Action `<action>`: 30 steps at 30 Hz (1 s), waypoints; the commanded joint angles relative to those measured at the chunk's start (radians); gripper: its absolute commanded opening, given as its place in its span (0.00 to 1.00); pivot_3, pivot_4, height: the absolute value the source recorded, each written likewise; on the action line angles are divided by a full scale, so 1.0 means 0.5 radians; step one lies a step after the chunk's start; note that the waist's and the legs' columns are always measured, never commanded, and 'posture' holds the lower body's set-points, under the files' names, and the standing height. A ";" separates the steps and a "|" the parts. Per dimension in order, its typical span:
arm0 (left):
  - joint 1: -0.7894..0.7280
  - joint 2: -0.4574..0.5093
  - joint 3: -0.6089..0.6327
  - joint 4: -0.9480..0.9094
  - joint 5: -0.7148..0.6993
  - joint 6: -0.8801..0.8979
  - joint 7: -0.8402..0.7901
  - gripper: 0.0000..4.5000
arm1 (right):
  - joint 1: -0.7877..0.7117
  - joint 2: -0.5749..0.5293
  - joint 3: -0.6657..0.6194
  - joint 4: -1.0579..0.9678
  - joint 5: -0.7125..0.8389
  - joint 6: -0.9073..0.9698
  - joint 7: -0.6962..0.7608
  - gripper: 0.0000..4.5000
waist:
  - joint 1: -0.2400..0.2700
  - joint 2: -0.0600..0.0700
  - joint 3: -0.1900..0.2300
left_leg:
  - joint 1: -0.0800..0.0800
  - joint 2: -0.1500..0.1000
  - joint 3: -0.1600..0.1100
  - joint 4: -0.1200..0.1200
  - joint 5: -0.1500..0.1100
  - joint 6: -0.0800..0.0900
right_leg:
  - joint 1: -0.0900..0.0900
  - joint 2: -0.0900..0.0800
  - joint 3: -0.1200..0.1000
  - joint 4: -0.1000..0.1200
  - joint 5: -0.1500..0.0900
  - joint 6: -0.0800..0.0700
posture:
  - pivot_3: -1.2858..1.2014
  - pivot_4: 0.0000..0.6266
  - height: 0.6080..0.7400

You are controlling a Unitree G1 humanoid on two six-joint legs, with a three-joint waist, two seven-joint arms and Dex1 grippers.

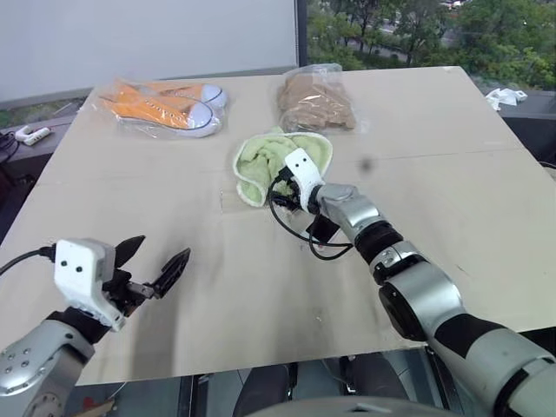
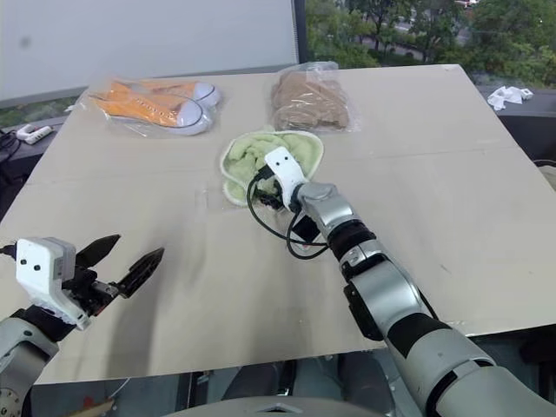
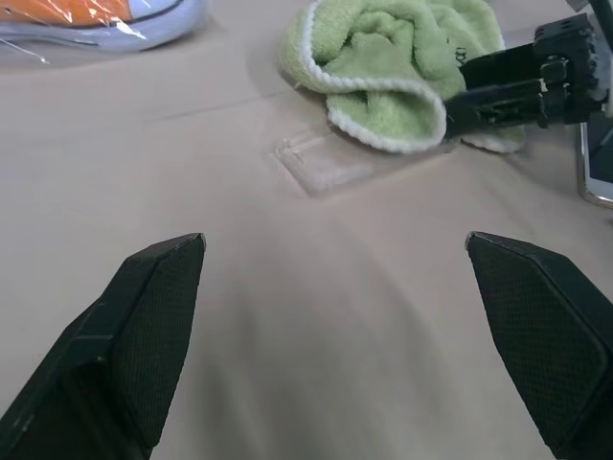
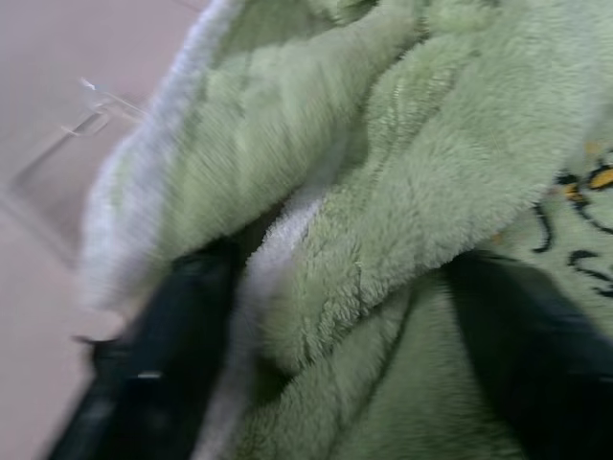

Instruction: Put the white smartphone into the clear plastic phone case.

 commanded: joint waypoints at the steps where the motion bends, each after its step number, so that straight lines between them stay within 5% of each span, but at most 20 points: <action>1: 0.027 0.046 0.034 -0.048 -0.029 -0.003 -0.025 1.00 | -0.051 0.003 -0.031 -0.029 -0.025 -0.061 -0.013 0.34 | 0.000 0.000 0.000 | 0.000 0.000 0.000 0.000 0.000 0.000 | 0.000 0.000 0.000 0.000 0.000 0.000 | 0.52 0.24 1.00; 2: 0.029 0.050 0.030 -0.043 -0.033 -0.004 -0.028 1.00 | -0.050 0.000 -0.037 -0.038 -0.025 -0.064 -0.011 0.33 | 0.000 0.000 0.000 | 0.000 0.000 0.000 0.000 0.000 0.000 | 0.000 0.000 0.000 0.000 0.000 0.000 | 0.52 0.24 1.00; 5: 0.028 0.059 0.013 -0.030 -0.054 -0.006 -0.045 1.00 | -0.045 -0.012 -0.065 -0.085 -0.012 -0.101 0.008 0.04 | -0.001 0.001 0.000 | 0.000 0.000 0.000 0.000 0.000 0.000 | 0.000 0.000 0.000 0.000 0.000 0.000 | 0.52 0.24 1.00; 6: 0.026 0.062 0.007 -0.026 -0.068 -0.003 -0.058 1.00 | -0.044 -0.016 -0.076 -0.106 -0.003 -0.116 0.018 0.02 | -0.001 0.001 0.000 | 0.000 0.000 0.000 -0.001 0.000 0.000 | 0.000 0.000 0.000 0.000 0.000 0.000 | 0.52 0.24 1.00; 23: 0.009 0.116 0.003 0.020 -0.254 -0.024 -0.217 1.00 | 0.089 -0.080 -0.243 -0.673 0.248 -0.110 0.315 0.02 | -0.001 0.001 0.001 | -0.001 0.000 0.001 -0.006 0.001 -0.001 | -0.003 0.000 0.002 -0.001 0.000 0.000 | 0.52 0.24 1.00; 30: -0.156 0.117 -0.037 0.066 -0.349 -0.056 -0.247 1.00 | 0.224 -0.358 -0.421 -1.156 0.493 0.065 0.494 0.02 | 0.017 0.001 0.001 | -0.002 0.000 0.000 -0.007 0.001 -0.001 | -0.003 -0.001 0.000 -0.003 0.000 0.000 | 0.52 0.24 1.00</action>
